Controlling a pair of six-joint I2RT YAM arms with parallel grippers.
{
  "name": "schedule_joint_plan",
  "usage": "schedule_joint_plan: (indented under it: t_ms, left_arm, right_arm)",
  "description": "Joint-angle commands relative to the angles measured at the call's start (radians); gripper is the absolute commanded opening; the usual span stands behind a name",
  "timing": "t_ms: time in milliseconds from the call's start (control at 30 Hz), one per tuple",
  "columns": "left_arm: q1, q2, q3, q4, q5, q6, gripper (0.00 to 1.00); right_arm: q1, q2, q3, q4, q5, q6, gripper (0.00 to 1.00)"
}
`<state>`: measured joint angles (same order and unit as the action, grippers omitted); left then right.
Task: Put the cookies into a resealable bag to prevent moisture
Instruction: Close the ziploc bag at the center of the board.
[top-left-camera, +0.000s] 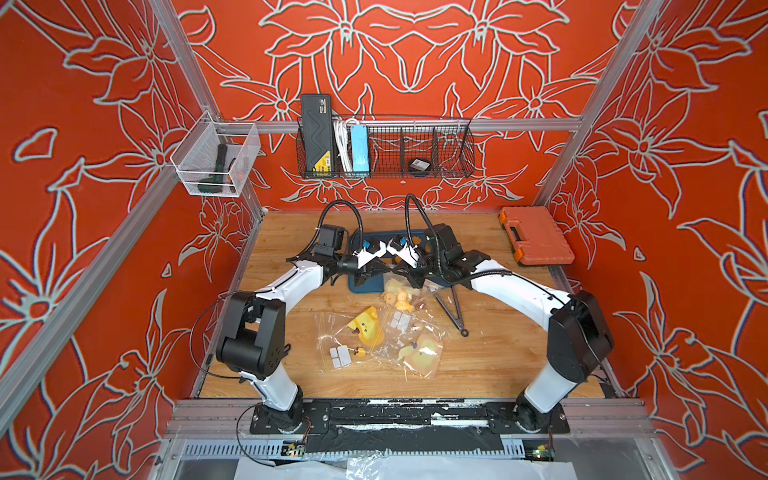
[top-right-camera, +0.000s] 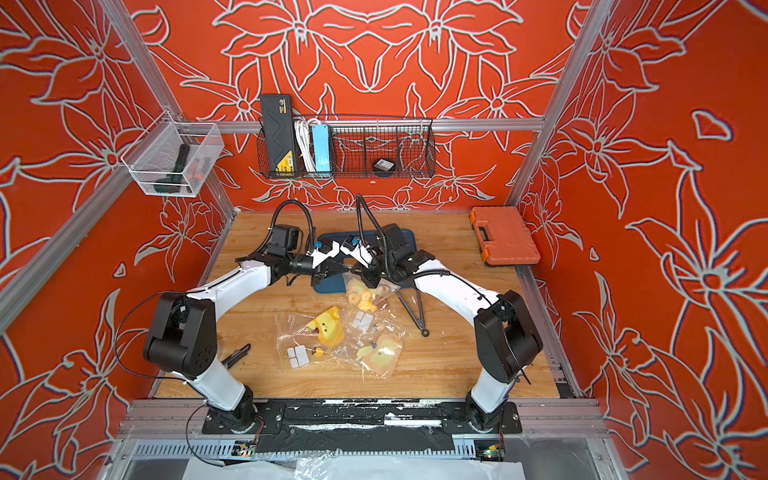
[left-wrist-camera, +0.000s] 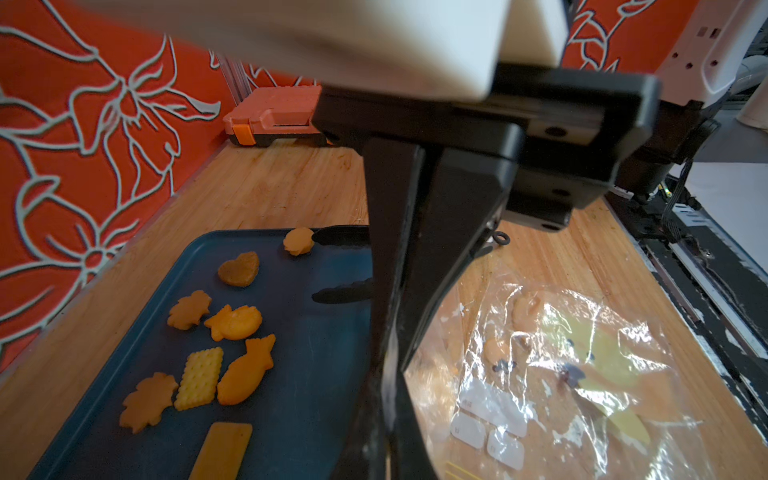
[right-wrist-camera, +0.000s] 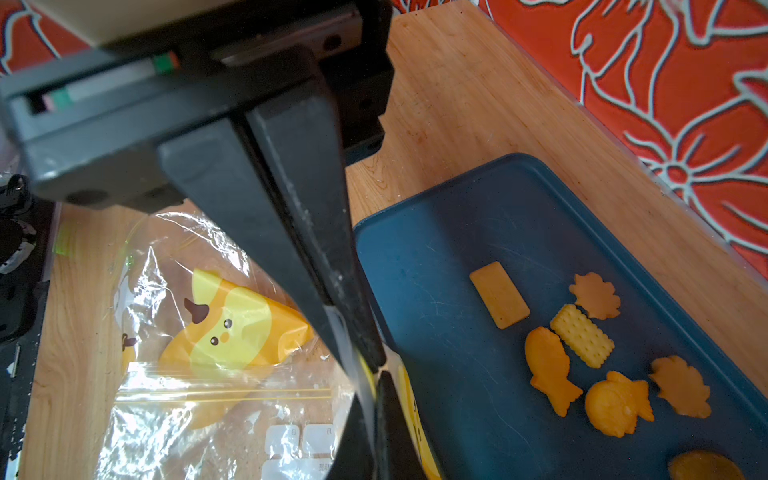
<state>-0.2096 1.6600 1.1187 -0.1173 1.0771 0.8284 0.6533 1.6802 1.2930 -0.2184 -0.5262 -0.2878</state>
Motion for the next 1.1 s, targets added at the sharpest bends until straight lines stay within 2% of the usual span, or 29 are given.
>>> schedule_joint_plan:
  t_ms: [0, 533, 700, 833, 867, 933, 967, 1000, 1067]
  left_arm:
    - [-0.007, 0.002, 0.02, 0.01, -0.01, 0.001, 0.0]
    - [0.01, 0.0, 0.035, 0.012, -0.061, -0.065, 0.0]
    - [0.012, 0.002, 0.035, 0.01, -0.054, -0.064, 0.0]
    - [0.009, 0.016, 0.048, -0.019, 0.007, -0.031, 0.0]
    - [0.005, 0.02, 0.051, -0.028, 0.021, -0.025, 0.09]
    - [-0.01, 0.016, 0.033, -0.001, 0.03, -0.03, 0.46]
    - [-0.02, 0.014, 0.018, 0.028, 0.026, -0.045, 0.58]
    - [-0.029, 0.011, 0.012, 0.035, 0.026, -0.048, 0.63]
    - [-0.053, 0.02, 0.019, 0.018, 0.023, -0.036, 0.66]
  right_arm:
    - [0.0, 0.0, 0.009, 0.004, 0.0, 0.006, 0.0]
    - [-0.055, -0.079, -0.095, -0.058, 0.035, -0.004, 0.0]
    - [-0.06, -0.093, -0.115, -0.049, 0.034, 0.006, 0.0]
    - [-0.06, -0.085, -0.103, -0.04, 0.005, 0.008, 0.0]
    - [-0.06, -0.082, -0.094, -0.045, -0.004, 0.007, 0.0]
    - [-0.06, -0.078, -0.084, -0.043, -0.015, 0.004, 0.0]
    - [-0.06, -0.079, -0.08, -0.04, -0.021, 0.003, 0.0]
    - [-0.06, -0.079, -0.078, -0.038, -0.028, 0.001, 0.0]
    - [-0.059, -0.073, -0.069, -0.04, -0.044, 0.003, 0.0]
